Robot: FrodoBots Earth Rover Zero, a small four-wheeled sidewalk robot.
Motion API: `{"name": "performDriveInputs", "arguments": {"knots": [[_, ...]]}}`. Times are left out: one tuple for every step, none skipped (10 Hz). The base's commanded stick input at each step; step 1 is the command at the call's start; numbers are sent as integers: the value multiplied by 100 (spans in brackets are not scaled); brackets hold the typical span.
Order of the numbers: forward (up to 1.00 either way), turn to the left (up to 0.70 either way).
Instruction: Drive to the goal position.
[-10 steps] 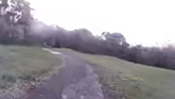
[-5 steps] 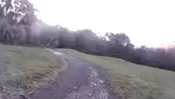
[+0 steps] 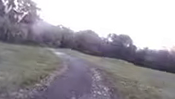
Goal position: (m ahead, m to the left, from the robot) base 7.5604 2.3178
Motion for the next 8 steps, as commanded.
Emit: {"name": "performDriveInputs", "arguments": {"knots": [[70, -14], [70, 0], [70, 0], [70, 0], [70, 0], [70, 0], [70, 0], [70, 0]]}}
